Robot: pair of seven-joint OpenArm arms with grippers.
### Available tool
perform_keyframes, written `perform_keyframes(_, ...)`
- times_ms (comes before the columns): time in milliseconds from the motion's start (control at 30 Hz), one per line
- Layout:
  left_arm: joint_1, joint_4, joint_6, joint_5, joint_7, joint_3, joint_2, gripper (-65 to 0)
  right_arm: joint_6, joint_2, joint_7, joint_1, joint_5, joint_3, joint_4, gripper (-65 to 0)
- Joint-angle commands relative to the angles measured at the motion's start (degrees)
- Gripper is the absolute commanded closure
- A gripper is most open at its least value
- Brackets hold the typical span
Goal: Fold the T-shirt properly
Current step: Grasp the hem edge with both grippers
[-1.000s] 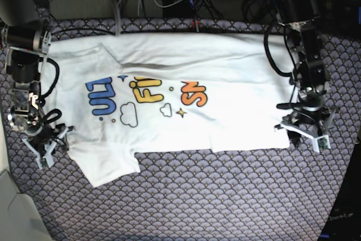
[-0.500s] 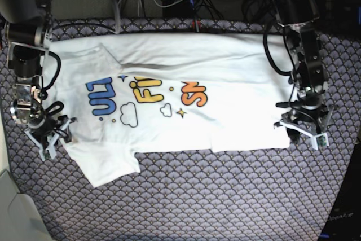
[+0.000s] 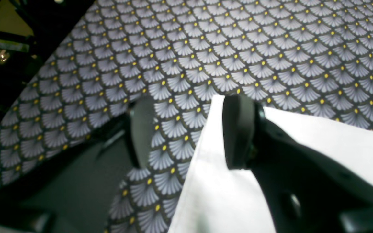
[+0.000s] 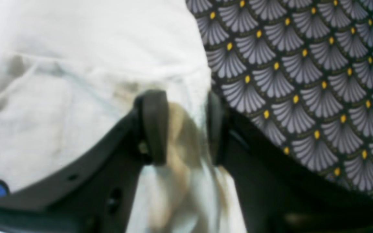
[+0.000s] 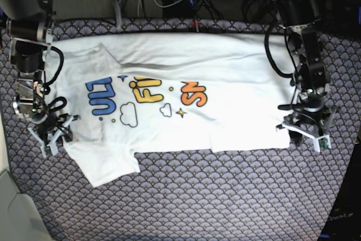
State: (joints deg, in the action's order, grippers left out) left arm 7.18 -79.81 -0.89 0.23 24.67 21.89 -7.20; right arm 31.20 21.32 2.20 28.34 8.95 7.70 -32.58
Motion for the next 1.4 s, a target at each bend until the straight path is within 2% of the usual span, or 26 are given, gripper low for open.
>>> perform_keyframes(0, 1.4, -0.6, 0.2, 0.2, -1.6, 0.0, -0.9, -33.2, -0.3, 0.8, 0.1, 1.2, 0.3, 0.1, -0.8, -14.0)
perform_keyframes(200, 3.8, 4.9, 0.5, 0.2, -1.7, 0.5, -1.5, -33.2, -0.3, 0.4, 0.2, 1.1, 0.3, 0.3, -0.8, -0.2)
perform_keyframes(400, 7.5, 12.2, 0.5, -0.1, -1.8, 0.4, -2.9, -33.2, -0.3, 0.5, 0.2, 1.1, 0.3, 0.4, -0.8, 0.0)
perform_keyframes(600, 16.3, 25.9, 0.2, 0.0, -2.4, 0.0, -3.5, -33.2, -0.3, 0.2, 0.2, 1.1, 0.3, 0.2, -0.8, 0.0)
perform_keyframes(767, 19.9, 35.0, 0.2, 0.2, -11.4, -0.1, -3.2, -33.2, -0.3, 0.1, 0.2, 1.2, 0.3, 0.2, -0.8, 0.0)
perform_keyframes(933, 22.1, 43.4, 0.2, 0.2, -14.2, -0.1, -3.1, -33.2, -0.3, 0.1, 0.2, 1.2, 0.3, 0.2, -0.8, 0.0)
perform_keyframes(1067, 22.1, 46.0, 0.2, 0.2, -17.4, -0.3, -3.0, -33.2, -0.3, 0.1, 0.2, 1.2, 0.3, 0.2, -0.8, 0.0)
perform_keyframes(1200, 21.9, 45.7, 0.2, -0.2, -17.4, -4.4, -3.0, -33.2, -0.3, 0.1, 0.2, 1.3, 0.3, 0.2, -0.8, 0.0)
perform_keyframes(1367, 21.1, 43.4, 0.2, -0.3, -17.4, -4.8, -3.0, -33.2, -0.3, 0.1, 0.2, 1.4, 0.3, 0.1, -0.8, 0.0)
